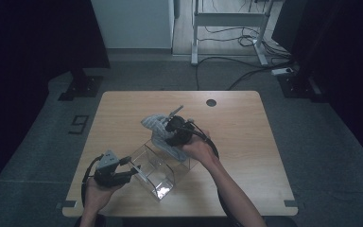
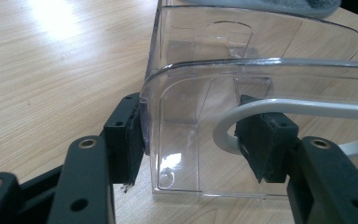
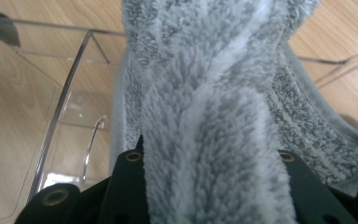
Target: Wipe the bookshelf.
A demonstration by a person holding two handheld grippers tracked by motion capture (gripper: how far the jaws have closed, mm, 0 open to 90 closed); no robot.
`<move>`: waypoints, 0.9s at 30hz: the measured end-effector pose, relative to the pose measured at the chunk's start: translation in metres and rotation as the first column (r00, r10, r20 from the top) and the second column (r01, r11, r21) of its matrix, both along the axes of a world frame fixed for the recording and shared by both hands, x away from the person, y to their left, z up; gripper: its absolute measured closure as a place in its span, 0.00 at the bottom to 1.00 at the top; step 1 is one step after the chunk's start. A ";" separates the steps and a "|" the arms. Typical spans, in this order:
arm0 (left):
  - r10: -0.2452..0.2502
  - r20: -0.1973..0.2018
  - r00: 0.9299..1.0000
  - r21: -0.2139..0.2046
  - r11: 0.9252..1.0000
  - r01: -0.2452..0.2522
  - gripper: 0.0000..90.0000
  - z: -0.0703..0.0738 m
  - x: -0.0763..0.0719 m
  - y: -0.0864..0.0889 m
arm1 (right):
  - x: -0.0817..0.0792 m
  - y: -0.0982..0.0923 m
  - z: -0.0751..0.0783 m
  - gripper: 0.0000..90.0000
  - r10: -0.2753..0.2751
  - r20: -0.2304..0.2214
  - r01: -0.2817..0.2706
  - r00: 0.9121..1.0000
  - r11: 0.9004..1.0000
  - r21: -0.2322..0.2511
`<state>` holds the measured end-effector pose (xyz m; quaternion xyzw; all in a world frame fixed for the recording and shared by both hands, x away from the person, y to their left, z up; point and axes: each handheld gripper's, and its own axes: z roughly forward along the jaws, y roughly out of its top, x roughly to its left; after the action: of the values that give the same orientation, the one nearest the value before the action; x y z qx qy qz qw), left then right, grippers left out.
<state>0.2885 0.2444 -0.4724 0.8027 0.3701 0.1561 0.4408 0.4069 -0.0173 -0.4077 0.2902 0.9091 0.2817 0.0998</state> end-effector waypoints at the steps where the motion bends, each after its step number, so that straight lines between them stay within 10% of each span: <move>1: 0.000 0.000 1.000 0.000 1.000 0.000 0.48 0.000 0.000 0.000 | -0.001 -0.002 0.000 0.72 0.002 0.000 -0.002 1.000 1.000 -0.001; 27: 0.001 0.002 1.000 0.001 1.000 -0.001 0.48 0.000 0.000 0.000 | -0.042 -0.054 -0.009 0.72 0.002 -0.016 -0.002 1.000 0.998 0.057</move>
<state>0.2883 0.2447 -0.4725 0.8026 0.3700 0.1574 0.4407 0.3648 -0.0711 -0.4171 0.2943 0.9018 0.3051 0.0839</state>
